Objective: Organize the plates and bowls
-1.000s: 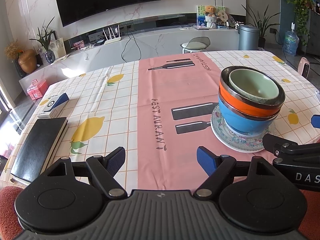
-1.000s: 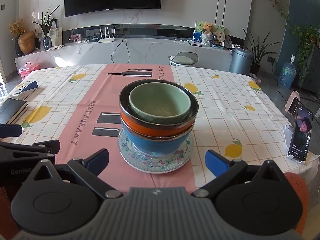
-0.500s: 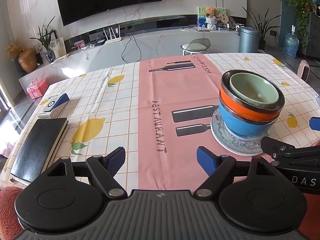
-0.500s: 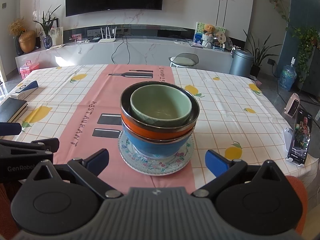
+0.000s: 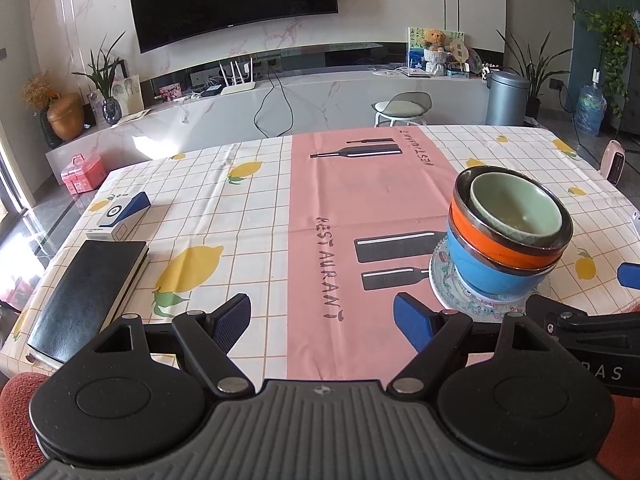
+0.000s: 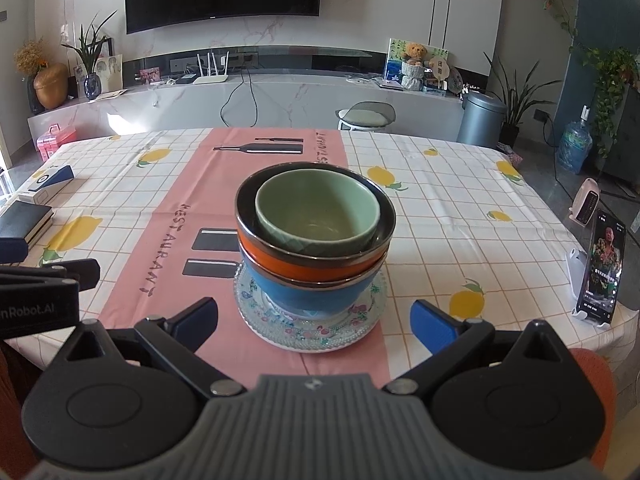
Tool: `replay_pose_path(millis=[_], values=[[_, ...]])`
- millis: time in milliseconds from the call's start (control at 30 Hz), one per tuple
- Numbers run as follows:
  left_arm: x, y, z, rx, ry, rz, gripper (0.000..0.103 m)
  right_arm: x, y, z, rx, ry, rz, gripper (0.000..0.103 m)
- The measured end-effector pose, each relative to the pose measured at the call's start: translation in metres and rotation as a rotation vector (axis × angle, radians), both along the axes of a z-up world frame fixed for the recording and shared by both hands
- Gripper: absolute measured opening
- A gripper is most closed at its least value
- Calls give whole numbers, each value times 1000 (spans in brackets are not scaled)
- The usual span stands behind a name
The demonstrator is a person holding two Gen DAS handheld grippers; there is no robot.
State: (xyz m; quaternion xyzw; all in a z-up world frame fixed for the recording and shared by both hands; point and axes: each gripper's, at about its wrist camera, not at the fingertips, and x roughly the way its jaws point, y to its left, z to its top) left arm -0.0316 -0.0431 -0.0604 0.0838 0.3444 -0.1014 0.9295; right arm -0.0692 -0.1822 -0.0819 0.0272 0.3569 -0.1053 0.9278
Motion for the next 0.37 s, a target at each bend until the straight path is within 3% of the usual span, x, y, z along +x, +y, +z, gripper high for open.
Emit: replay_pose_path(millis=[367], values=[[-9, 4, 12, -22, -61, -2, 95, -3, -6, 2, 23, -5, -23, 100]])
